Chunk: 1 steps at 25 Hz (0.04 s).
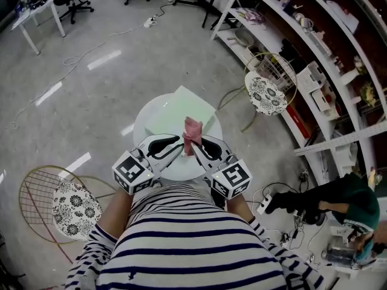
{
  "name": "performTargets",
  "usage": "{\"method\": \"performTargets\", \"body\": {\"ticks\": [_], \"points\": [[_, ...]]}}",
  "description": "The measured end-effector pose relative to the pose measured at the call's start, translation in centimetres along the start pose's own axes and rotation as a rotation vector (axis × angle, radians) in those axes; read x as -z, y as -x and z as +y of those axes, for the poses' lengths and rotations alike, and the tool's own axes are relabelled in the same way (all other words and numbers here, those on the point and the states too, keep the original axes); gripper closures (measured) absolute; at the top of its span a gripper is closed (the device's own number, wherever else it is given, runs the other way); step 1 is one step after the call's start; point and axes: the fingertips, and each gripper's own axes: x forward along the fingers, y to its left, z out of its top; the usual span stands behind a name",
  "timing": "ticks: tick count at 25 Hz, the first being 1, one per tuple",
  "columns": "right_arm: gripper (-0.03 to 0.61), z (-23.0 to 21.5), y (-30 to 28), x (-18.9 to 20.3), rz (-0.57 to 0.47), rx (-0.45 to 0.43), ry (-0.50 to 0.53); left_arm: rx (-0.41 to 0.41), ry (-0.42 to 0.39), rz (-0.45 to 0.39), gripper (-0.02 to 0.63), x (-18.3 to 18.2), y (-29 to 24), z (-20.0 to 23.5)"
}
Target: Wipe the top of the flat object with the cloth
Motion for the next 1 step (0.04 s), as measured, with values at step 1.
{"method": "performTargets", "body": {"ticks": [1], "points": [[0.529,-0.20,0.05,-0.04,-0.001,0.003,-0.002,0.004,0.001,0.003,0.526,-0.01,-0.21,0.01]]}}
